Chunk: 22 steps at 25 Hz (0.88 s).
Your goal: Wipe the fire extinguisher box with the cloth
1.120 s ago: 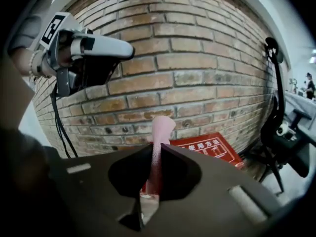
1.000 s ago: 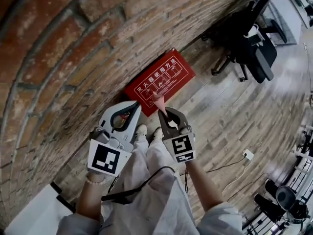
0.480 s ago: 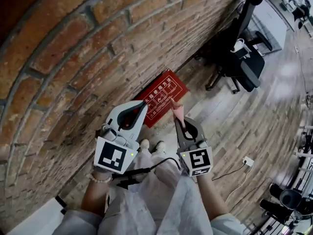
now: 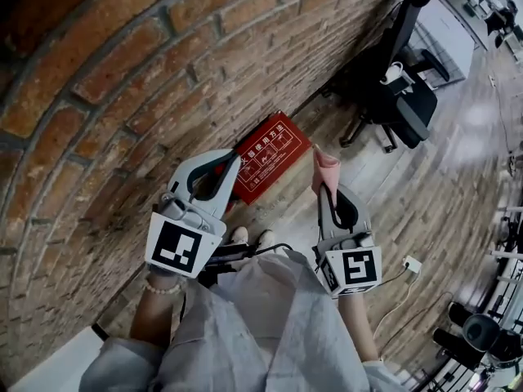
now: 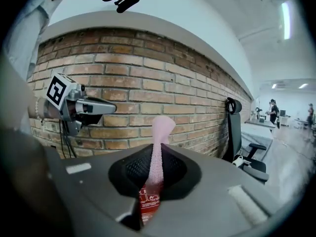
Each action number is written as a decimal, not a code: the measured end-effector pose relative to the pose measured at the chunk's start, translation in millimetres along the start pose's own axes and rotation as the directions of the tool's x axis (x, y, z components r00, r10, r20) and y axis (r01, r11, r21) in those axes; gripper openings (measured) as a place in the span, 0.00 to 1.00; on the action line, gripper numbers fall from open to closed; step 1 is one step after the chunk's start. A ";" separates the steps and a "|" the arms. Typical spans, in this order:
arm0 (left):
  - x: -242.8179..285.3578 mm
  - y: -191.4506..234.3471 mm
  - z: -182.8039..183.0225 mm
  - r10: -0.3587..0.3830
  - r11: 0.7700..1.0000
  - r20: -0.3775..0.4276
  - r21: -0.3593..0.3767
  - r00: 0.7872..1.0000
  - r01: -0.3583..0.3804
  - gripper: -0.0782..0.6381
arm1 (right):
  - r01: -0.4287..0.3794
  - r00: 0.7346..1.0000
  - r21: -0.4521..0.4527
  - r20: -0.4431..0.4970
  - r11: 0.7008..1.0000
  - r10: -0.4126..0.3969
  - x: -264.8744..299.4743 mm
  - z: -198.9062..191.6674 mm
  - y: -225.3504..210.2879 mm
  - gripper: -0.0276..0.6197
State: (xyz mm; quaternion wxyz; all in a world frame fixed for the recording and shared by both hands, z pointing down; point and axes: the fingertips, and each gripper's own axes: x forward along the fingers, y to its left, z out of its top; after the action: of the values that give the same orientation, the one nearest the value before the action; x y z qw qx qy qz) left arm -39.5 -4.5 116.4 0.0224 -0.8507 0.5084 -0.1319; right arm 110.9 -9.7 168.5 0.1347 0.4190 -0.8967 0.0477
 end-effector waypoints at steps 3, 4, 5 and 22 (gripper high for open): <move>-4.0 -4.5 1.7 -0.012 1.000 -0.002 0.016 1.000 0.012 0.11 | 0.026 1.000 0.005 0.013 1.000 -0.026 -5.9 3.2 -7.9 0.09; -5.5 -6.0 1.2 -0.014 1.000 -0.004 0.015 1.000 0.014 0.11 | 0.031 0.999 0.013 0.013 0.999 -0.031 -8.0 2.9 -9.6 0.09; -6.9 -7.0 0.4 -0.014 1.000 -0.006 0.008 1.000 0.014 0.11 | 0.034 0.999 0.022 0.015 0.999 -0.034 -9.7 3.3 -10.4 0.09; -1.5 -19.1 -5.3 -0.042 0.999 -0.019 -0.020 0.999 0.042 0.11 | 0.008 0.999 0.035 0.039 0.999 -0.009 -10.7 7.1 -0.8 0.08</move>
State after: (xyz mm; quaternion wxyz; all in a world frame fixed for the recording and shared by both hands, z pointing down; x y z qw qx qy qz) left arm -25.1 6.5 124.5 0.0064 -0.8600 0.4917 -0.1359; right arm 116.6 -3.7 158.6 0.1098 0.4259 -0.8964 0.0547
